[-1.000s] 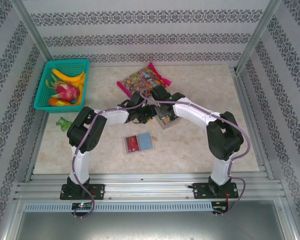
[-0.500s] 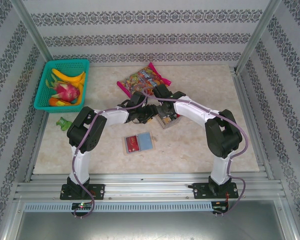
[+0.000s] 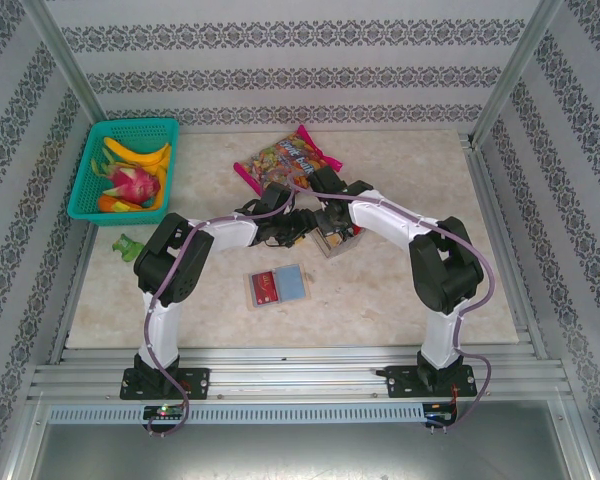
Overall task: Put the credit cards into the card holder
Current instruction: Pick up the credit card from the storage box, then insert the credit card into the card slot.
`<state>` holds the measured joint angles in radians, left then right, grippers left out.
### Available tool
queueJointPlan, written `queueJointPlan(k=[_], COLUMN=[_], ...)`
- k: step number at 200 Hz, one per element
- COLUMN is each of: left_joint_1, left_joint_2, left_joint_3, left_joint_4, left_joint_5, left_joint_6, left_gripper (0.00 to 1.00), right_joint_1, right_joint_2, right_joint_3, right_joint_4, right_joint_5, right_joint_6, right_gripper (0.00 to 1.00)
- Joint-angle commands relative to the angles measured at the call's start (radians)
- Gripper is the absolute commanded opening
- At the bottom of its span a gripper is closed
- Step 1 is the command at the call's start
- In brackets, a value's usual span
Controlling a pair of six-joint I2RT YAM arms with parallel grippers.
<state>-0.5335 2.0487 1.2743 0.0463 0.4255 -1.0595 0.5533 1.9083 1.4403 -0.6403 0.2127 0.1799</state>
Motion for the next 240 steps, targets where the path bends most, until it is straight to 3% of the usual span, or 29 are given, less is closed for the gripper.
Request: queueJointPlan(k=[1,72,116,149,211,240], left_joint_1=[0.006,0.006,0.006,0.009,0.073,0.072], left_joint_2=[-0.010,-0.116,-0.209,-0.287,-0.397,-0.406], left_joint_3=[0.002,-0.024,-0.075,-0.125,-0.312,-0.332], left_joint_4=[-0.040,-0.072,-0.086,-0.046,0.342,0.457], left_joint_5=[-0.020,-0.051,-0.077,-0.051,0.251,0.328], left_joint_6=[0.009,0.064,0.085,0.084,-0.022,-0.071], left_gripper=[0.57,0.58,0.59,0.62,0.68,0.67], right_joint_1=[-0.005,-0.036,-0.101,-0.148,-0.284,-0.293], right_joint_2=[0.000,-0.200,-0.300,-0.382,-0.533,-0.528], right_joint_3=[-0.015,-0.061,-0.138,-0.196,-0.484,-0.548], right_joint_4=[0.006,-0.008,0.051,0.115,0.610,0.778], right_joint_5=[-0.025,-0.122,-0.236,-0.396,-0.923,-1.020], right_joint_6=[0.007,0.061,0.143,0.230,0.646,0.790], right_gripper=[0.03,0.03,0.03,0.02,0.01,0.01])
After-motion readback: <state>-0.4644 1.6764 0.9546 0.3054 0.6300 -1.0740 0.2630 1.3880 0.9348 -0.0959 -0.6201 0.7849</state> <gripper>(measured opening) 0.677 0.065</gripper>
